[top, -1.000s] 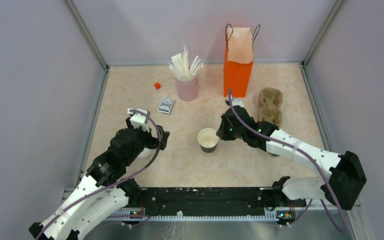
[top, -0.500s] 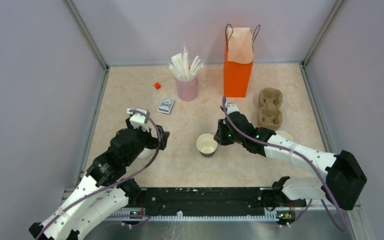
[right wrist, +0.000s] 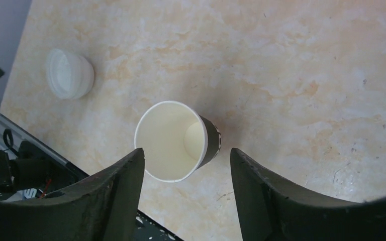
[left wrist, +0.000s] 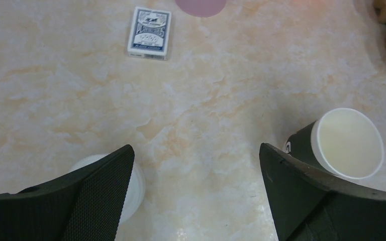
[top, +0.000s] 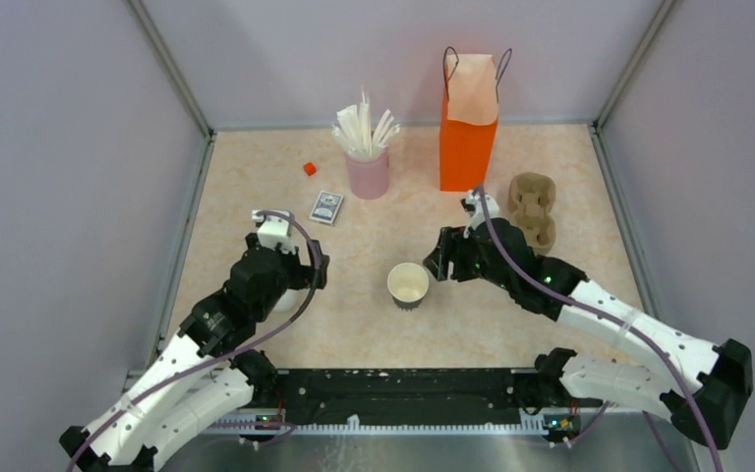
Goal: Pack the takeout coffee
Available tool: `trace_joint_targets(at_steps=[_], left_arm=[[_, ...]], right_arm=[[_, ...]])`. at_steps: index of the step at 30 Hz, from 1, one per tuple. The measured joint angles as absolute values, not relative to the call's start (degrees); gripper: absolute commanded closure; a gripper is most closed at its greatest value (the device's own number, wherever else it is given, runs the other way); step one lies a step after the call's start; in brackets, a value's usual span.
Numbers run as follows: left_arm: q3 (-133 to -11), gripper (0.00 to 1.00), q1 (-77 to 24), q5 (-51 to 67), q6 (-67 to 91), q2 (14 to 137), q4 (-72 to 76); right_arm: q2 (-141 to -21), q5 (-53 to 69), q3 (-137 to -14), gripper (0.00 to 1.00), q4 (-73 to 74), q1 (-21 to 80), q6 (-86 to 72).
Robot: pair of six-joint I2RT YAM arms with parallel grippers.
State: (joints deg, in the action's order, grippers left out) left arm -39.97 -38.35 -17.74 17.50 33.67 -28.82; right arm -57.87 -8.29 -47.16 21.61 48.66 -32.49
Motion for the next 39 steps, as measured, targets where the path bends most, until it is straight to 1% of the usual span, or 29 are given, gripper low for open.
trace_joint_targets(at_steps=[3,7,17,19,22,24,26,30,33,39], left_arm=[[-40.0,0.01,-38.3,-23.0,20.6,36.0,-31.1],[-40.3,0.01,-38.3,-26.7,24.4,38.9,-33.4],[-42.5,0.02,-37.2,-34.5,37.5,51.3,-41.8],[-42.5,0.07,-36.0,-34.4,38.9,52.9,-42.2],[-42.5,0.20,-32.9,-33.6,40.2,54.8,-42.0],[-42.3,0.24,-30.2,-32.8,40.9,55.7,-41.3],[-41.4,0.29,-26.7,-31.2,41.2,56.5,-39.7],[-39.0,0.36,-22.7,-29.4,41.3,57.7,-37.0],[-37.9,0.40,-22.4,-29.3,41.4,58.1,-35.6],[-35.7,0.44,-22.3,-28.6,42.1,58.0,-32.4]], right_arm=[[-53.7,-9.2,-47.4,0.27,23.0,48.7,-32.1],[-51.2,-10.3,-47.4,0.21,24.3,48.7,-32.1],[-45.4,-11.6,-45.8,0.18,26.1,48.7,-32.1],[-44.9,-12.1,-45.7,0.18,27.1,48.7,-32.0],[-43.9,-12.8,-45.7,0.18,27.8,48.7,-31.6],[-43.2,-13.2,-45.7,0.18,28.0,48.7,-31.2],[-42.7,-13.5,-45.7,0.19,28.1,48.7,-31.0],[-42.5,-13.6,-45.6,0.19,28.4,48.7,-30.4],[-42.7,-13.6,-45.3,0.20,28.9,48.7,-30.1],[-43.8,-13.7,-45.2,0.21,29.3,48.7,-29.6]])
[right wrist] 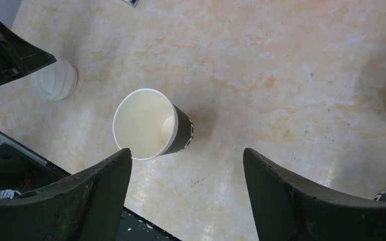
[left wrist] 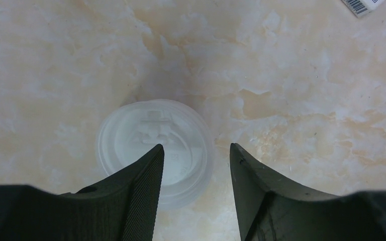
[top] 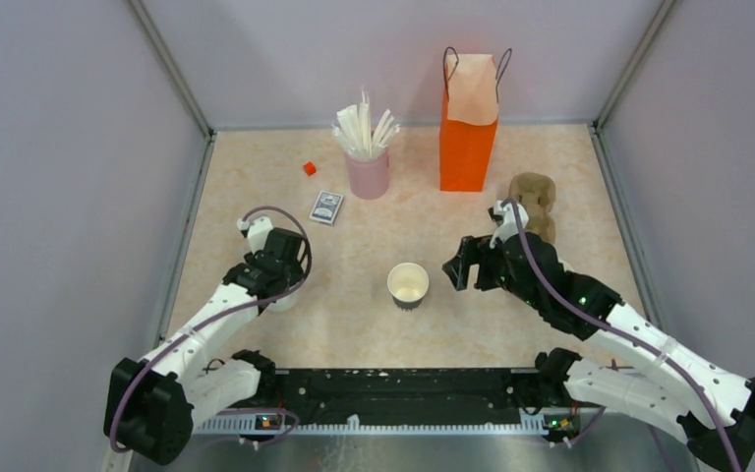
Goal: Pack the takeout coffee
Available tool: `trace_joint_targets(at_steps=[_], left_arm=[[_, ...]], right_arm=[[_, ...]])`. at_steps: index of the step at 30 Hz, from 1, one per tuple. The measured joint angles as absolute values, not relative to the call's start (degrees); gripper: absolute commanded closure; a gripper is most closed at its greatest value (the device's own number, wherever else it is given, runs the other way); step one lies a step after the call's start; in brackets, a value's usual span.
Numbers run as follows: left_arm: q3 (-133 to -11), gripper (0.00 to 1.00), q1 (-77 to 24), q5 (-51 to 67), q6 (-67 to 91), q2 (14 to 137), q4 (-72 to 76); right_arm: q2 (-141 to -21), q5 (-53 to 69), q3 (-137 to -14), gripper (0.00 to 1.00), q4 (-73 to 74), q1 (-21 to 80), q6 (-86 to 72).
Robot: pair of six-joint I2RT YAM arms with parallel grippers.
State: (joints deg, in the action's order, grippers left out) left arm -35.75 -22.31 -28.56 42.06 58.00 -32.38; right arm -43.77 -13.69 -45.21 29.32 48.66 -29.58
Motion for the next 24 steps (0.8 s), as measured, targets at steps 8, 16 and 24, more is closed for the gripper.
trace_joint_targets(at_steps=[8,16,24], left_arm=[[-33.0,0.49,-22.3,-28.1,43.2,57.9,-30.0],[-32.2,0.65,-22.3,-27.2,43.8,58.0,-29.0],[-32.2,0.75,-22.3,-26.8,43.6,57.1,-28.4]], right_arm=[[-44.8,-13.7,-45.0,0.23,30.0,48.7,-29.5],[-45.2,-13.9,-44.6,0.24,30.2,48.7,-29.6],[-45.2,-13.9,-44.2,0.25,30.4,48.7,-29.6]])
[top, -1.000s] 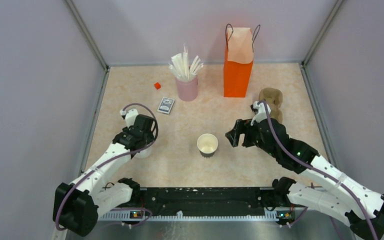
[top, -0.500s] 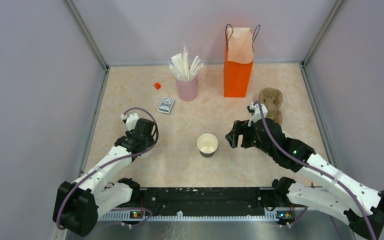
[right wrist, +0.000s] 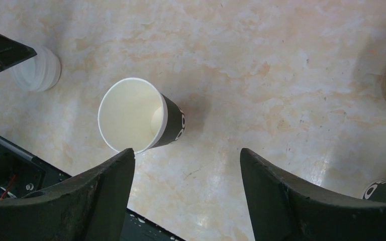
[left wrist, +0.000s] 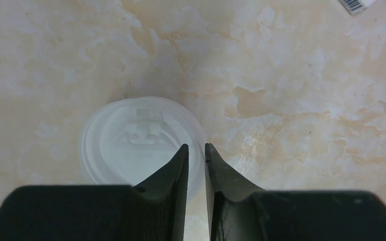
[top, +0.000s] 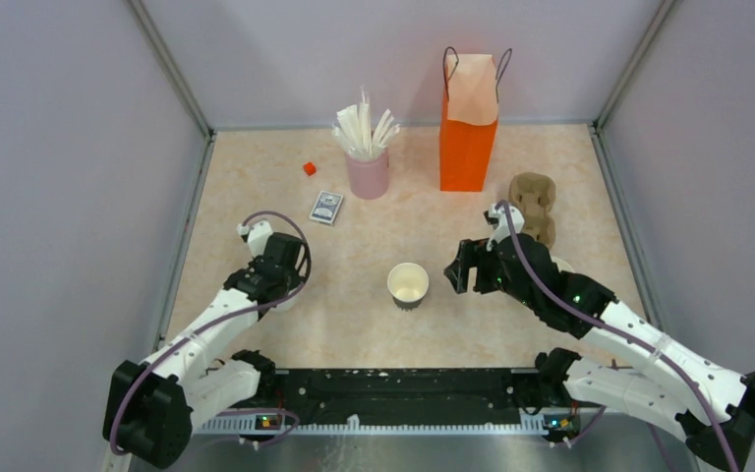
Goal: Pack the takeout coffee
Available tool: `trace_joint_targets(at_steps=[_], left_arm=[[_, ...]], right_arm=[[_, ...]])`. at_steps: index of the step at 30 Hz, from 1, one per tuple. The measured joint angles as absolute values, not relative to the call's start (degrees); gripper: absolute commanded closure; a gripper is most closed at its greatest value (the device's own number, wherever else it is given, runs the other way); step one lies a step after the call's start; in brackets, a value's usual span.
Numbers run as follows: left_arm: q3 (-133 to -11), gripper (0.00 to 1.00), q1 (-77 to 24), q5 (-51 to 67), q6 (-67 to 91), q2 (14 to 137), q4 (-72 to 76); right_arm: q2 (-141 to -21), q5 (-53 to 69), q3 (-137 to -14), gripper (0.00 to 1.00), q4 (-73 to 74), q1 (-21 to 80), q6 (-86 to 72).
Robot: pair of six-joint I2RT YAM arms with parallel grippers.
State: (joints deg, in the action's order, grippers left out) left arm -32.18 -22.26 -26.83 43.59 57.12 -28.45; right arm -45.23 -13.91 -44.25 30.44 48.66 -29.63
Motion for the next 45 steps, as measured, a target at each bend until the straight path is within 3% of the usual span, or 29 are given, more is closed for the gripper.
trace_joint_targets(at_steps=[8,22,32,34,41,44,45], left_arm=[[-31.3,0.75,-22.3,-26.8,43.4,56.8,-27.3],[-30.9,0.93,-22.3,-26.2,42.9,56.6,-26.3],[-32.2,0.91,-22.3,-25.3,42.1,53.3,-28.8],[-32.6,1.00,-22.3,-25.3,41.8,52.8,-29.0],[-33.0,1.00,-22.3,-24.2,40.3,52.4,-29.7],[-34.0,0.77,-22.3,-23.6,39.9,52.1,-30.9],[-34.3,0.75,-22.3,-23.5,39.4,52.0,-31.0]], right_arm=[[-45.3,-13.9,-43.9,0.26,31.0,48.7,-29.9],[-45.2,-13.9,-43.5,0.27,31.1,48.7,-30.7],[-45.2,-13.8,-43.5,0.27,31.1,48.7,-31.2],[-45.2,-13.7,-43.5,0.27,31.0,48.7,-31.3],[-45.5,-13.3,-43.5,0.27,30.9,48.7,-31.6],[-45.5,-12.6,-43.5,0.27,30.8,48.7,-31.6],[-45.5,-12.3,-43.5,0.27,30.6,48.7,-31.6]])
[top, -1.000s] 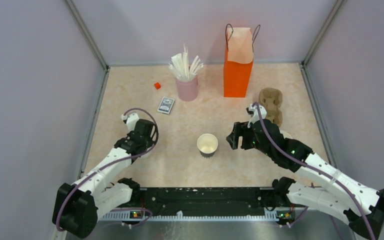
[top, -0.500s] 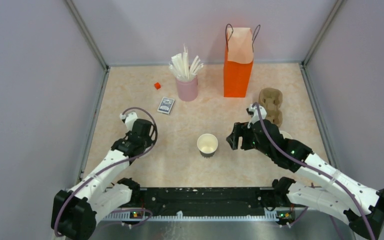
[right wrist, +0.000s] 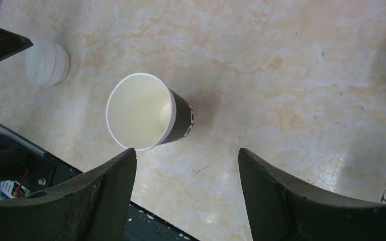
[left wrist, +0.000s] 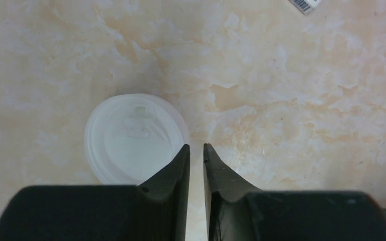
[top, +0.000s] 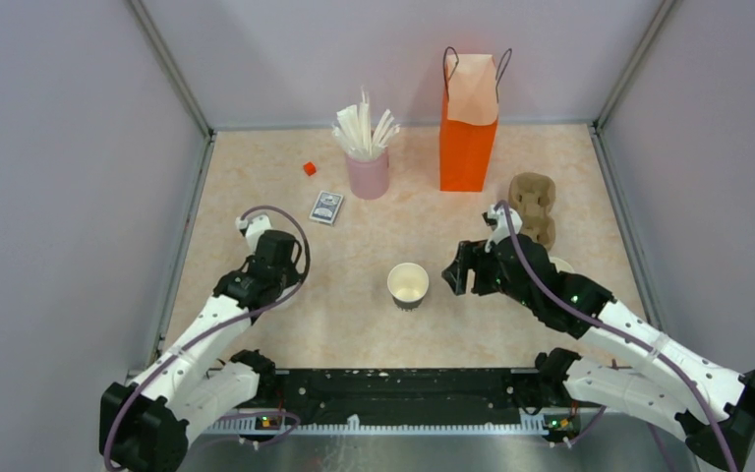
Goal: Pack the takeout coffee
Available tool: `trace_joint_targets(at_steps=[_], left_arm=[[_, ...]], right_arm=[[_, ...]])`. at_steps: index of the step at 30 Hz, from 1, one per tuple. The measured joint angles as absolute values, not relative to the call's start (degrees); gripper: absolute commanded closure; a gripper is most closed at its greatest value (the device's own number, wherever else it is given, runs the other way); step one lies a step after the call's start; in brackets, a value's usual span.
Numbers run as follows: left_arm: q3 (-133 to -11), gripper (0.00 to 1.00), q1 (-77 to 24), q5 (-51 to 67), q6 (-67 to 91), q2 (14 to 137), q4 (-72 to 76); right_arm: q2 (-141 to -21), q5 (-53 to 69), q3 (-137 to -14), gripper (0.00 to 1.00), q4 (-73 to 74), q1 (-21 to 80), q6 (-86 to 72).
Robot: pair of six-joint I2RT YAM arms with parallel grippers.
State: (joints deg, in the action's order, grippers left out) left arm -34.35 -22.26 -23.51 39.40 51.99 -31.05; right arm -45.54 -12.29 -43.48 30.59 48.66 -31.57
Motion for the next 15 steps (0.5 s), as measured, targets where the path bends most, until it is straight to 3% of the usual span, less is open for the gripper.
trace_joint_targets(at_steps=[5,15], left_arm=[[-34.8,0.79,-22.3,-23.6,38.8,52.3,-31.0],[-34.8,0.75,-22.3,-23.5,38.4,54.7,-29.8]], right_arm=[[-45.6,-11.2,-43.5,0.28,29.0,48.7,-31.7],[-46.1,-10.6,-43.5,0.28,28.7,48.7,-31.8]])
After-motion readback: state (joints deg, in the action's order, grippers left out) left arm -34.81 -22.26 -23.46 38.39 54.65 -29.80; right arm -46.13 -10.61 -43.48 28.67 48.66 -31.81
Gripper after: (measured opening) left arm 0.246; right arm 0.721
